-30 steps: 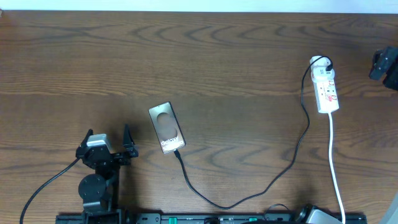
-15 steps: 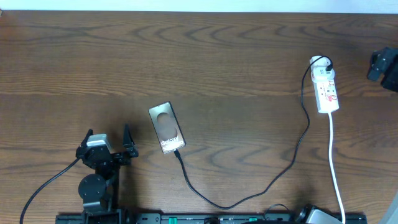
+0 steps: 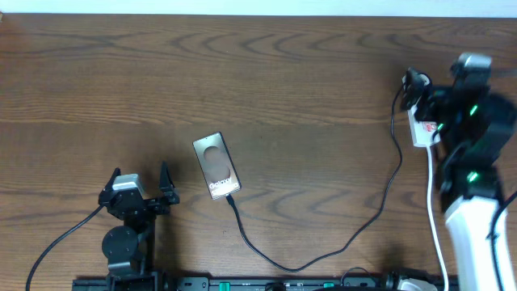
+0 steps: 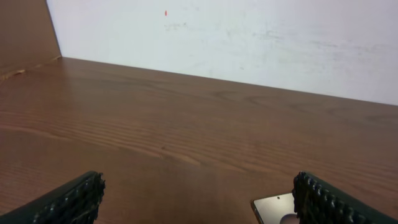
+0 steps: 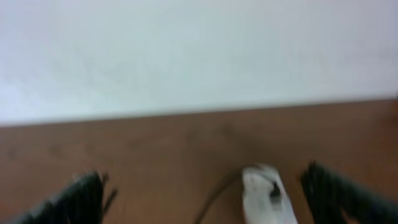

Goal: Plug charger to phone and switch on socket

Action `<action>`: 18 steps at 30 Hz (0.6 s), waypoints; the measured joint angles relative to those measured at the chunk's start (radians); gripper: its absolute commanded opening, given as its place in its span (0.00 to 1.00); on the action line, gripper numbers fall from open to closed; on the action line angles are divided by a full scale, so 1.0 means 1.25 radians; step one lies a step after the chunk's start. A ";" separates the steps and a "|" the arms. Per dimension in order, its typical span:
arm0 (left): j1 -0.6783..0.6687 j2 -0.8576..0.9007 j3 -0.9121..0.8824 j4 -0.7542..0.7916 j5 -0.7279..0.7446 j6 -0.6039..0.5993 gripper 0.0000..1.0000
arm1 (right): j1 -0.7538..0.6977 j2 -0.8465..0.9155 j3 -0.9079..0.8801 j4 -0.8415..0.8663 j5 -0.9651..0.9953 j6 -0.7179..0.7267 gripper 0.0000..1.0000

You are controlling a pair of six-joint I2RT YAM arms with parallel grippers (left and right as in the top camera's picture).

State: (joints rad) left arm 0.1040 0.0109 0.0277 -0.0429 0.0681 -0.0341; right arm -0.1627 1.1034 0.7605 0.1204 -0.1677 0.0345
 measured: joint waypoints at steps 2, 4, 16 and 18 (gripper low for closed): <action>0.000 0.000 0.000 0.000 0.000 0.000 0.97 | 0.014 -0.044 -0.094 0.093 0.020 0.000 0.99; 0.000 0.000 0.000 0.000 0.000 0.000 0.97 | 0.021 -0.086 -0.186 0.173 0.037 0.000 0.99; 0.000 0.000 0.000 0.000 0.000 0.000 0.97 | 0.024 -0.447 -0.594 0.275 0.089 0.000 0.99; 0.000 0.000 0.000 0.000 0.000 0.000 0.97 | 0.023 -0.503 -0.603 0.201 0.096 0.000 0.99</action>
State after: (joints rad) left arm 0.1040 0.0113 0.0277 -0.0429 0.0677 -0.0345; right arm -0.1333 0.4744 0.0071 0.3710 -0.0475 0.0341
